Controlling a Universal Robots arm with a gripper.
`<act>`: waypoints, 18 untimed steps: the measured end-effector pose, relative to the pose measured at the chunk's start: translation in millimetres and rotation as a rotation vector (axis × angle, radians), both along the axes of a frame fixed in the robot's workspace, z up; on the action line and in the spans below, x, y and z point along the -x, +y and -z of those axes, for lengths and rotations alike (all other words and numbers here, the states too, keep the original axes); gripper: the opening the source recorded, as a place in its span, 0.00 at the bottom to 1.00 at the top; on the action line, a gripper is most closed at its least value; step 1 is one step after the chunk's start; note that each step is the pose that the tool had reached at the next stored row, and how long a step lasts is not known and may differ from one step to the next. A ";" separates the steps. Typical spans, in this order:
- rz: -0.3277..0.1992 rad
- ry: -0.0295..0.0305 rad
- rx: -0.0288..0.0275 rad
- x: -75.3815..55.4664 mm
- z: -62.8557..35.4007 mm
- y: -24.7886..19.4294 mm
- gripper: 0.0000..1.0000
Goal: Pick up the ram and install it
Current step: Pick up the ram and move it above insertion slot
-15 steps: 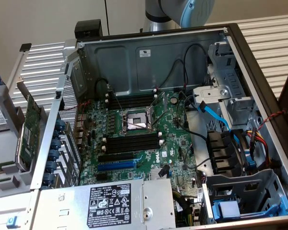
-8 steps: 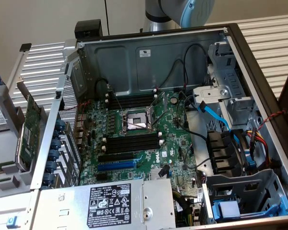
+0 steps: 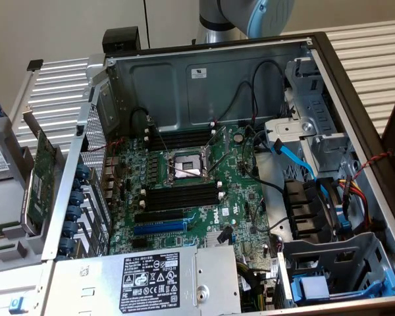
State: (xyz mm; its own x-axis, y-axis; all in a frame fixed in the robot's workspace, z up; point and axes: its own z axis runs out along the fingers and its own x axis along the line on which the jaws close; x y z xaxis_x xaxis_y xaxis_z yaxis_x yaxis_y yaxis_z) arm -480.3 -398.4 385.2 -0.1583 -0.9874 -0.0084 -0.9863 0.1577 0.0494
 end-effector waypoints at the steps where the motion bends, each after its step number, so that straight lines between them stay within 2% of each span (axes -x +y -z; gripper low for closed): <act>1: -0.018 0.0000 0.0002 0.0 0.1 0.0 0.11; 7: -0.125 -0.0006 0.0019 0.0 1.1 0.0 0.11; 11: -0.172 -0.0093 0.0046 0.0 3.2 0.0 0.11; 14: -0.194 -0.0151 0.0053 0.7 5.8 0.1 0.11; 18: -0.201 -0.0164 0.0052 4.9 11.1 0.1 0.11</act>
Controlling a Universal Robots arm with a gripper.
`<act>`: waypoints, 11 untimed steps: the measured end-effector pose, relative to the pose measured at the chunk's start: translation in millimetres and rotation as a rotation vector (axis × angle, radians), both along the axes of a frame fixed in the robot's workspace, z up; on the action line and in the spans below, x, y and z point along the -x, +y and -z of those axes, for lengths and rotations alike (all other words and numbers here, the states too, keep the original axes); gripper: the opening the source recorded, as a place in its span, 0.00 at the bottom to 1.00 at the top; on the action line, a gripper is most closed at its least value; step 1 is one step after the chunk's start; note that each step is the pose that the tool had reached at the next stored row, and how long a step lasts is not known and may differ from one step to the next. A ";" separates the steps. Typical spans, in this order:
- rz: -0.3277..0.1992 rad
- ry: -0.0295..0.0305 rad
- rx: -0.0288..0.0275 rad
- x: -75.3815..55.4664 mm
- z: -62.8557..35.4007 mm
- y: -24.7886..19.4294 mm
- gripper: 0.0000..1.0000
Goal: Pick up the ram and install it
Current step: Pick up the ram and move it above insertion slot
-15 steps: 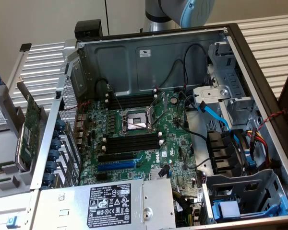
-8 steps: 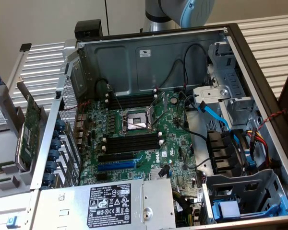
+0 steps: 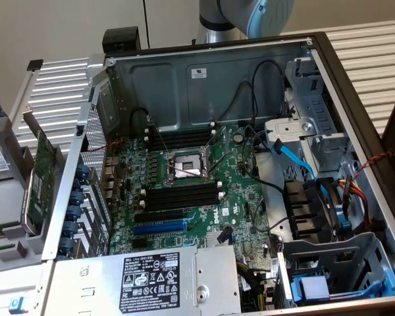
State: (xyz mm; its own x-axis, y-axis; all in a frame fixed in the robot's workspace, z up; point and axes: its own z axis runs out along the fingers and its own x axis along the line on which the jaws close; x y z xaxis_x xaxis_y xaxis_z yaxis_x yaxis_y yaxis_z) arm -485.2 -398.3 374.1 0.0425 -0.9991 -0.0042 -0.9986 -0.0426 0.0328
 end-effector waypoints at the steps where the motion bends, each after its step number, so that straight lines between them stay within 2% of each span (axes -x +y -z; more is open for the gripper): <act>1: 0.000 0.0000 0.0000 0.3 1.3 -0.1 0.11; 2: -0.001 0.0001 0.0001 0.4 2.3 -0.1 0.11; 5: -0.002 0.0000 0.0001 0.5 5.7 0.0 0.30; 6: -0.002 0.0001 0.0001 0.5 7.3 0.0 0.30; 7: -0.003 0.0001 0.0001 0.5 9.1 0.0 0.36; 11: -0.006 0.0001 0.0005 0.5 16.3 -0.1 0.36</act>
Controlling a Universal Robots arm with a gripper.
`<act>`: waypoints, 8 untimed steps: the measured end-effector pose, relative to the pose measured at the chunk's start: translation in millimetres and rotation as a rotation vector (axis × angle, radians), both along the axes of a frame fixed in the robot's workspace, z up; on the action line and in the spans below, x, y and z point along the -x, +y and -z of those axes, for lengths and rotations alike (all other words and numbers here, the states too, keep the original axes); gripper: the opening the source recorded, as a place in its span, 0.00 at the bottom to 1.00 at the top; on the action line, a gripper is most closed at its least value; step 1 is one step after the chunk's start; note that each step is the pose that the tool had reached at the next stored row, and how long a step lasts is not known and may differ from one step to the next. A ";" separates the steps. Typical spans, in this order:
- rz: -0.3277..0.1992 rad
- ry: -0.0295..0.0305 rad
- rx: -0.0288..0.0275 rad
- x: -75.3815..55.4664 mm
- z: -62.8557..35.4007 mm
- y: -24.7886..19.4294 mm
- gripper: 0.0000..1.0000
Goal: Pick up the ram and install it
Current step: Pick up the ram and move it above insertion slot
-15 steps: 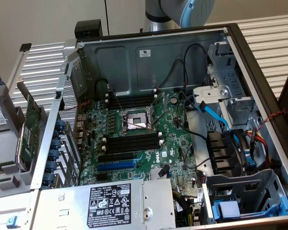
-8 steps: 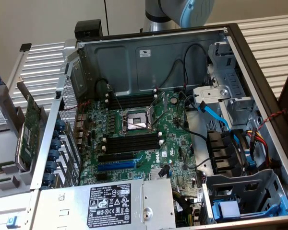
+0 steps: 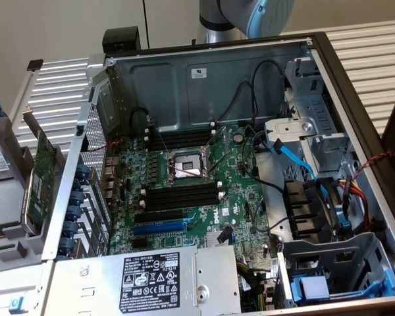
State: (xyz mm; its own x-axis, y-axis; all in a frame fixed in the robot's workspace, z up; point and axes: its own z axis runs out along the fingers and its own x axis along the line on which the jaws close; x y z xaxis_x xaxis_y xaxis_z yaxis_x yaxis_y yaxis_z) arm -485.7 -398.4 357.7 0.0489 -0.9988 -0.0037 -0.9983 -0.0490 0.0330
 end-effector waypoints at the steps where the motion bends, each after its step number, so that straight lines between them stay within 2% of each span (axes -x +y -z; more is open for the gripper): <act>1: -0.001 -0.0001 0.0001 0.1 1.8 -0.1 0.36; 6: -0.003 -0.0005 0.0003 2.5 10.5 -1.7 0.36; 8: -0.003 -0.0012 0.0003 4.1 12.7 -4.3 0.36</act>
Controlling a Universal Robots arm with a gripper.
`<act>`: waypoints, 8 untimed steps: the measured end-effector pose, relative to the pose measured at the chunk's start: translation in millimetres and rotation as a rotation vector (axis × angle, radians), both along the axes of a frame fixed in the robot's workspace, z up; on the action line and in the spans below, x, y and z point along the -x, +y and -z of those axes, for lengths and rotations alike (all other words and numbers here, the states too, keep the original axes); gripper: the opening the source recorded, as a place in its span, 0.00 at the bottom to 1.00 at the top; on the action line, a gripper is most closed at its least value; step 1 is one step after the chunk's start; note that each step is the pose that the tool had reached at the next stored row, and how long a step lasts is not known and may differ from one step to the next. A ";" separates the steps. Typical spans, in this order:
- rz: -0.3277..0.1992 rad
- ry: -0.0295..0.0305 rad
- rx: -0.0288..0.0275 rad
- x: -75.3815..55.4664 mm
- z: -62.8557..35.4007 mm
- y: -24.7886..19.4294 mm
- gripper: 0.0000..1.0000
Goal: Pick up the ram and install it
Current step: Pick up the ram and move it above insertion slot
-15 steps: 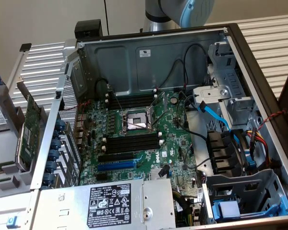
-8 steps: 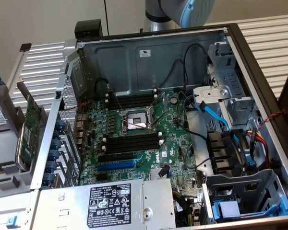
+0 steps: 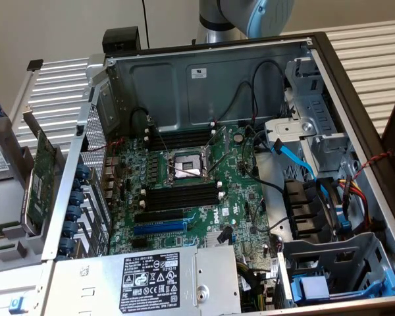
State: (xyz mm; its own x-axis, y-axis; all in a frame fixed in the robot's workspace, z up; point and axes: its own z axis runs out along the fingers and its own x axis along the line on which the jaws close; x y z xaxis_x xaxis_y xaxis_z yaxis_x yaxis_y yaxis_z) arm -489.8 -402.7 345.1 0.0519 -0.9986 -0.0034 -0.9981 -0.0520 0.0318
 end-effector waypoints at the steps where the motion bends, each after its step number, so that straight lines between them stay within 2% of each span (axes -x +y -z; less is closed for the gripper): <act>1: 0.000 -0.0001 0.0000 0.0 1.1 -2.8 0.36; 3: -0.001 -0.0002 -0.0001 0.0 4.2 -9.0 0.36; 5: -0.001 -0.0003 -0.0002 0.0 7.7 -13.3 0.36; 8: -0.003 -0.0004 -0.0001 0.1 13.1 -13.8 0.36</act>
